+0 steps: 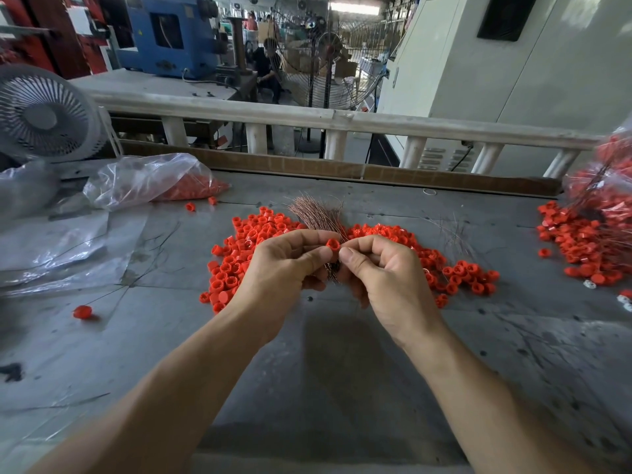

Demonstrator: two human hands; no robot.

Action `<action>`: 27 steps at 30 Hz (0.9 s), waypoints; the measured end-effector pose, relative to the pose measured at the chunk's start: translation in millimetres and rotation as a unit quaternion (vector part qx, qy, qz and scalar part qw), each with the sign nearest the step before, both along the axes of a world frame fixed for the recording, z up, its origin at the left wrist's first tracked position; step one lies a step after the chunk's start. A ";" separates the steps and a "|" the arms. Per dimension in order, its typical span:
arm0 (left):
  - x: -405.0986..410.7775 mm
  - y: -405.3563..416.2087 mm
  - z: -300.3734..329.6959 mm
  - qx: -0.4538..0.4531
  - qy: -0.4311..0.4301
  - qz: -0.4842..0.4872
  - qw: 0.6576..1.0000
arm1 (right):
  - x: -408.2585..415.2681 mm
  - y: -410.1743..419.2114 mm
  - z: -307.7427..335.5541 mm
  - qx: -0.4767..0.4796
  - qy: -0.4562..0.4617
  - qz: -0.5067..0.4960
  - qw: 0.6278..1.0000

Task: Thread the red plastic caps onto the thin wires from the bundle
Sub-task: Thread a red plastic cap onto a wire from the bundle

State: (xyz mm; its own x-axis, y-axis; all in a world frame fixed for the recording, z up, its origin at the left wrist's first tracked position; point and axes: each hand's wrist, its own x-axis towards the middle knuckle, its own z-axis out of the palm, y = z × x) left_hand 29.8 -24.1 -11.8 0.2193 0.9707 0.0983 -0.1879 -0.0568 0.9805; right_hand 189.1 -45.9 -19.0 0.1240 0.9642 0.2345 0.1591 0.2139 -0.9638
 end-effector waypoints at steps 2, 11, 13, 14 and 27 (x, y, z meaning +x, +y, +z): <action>0.4 -0.4 0.3 0.010 0.008 0.006 1.000 | 0.0 0.1 -0.2 0.003 -0.011 -0.002 1.000; -0.3 -3.7 5.5 0.020 0.026 0.007 0.999 | -0.8 -1.2 0.8 0.025 -0.050 -0.017 0.998; -1.0 -4.6 7.7 0.007 0.018 -0.002 1.000 | -0.5 -0.6 1.1 0.026 -0.050 -0.021 0.998; -1.1 -5.0 8.3 0.002 0.014 -0.005 1.000 | -0.3 -0.5 1.2 0.026 -0.050 -0.024 0.998; -3.8 -1.9 7.6 -0.026 0.013 -0.013 0.999 | 0.4 -2.5 1.5 0.029 -0.057 -0.021 0.998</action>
State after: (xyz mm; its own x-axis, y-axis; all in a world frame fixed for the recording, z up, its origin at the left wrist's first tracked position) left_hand 26.1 -26.0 -4.2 0.2472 0.9681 0.0413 -0.1625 -0.0006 0.9867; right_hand 189.5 -48.3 -17.4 0.1323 0.9430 0.3054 0.2771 0.2606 -0.9248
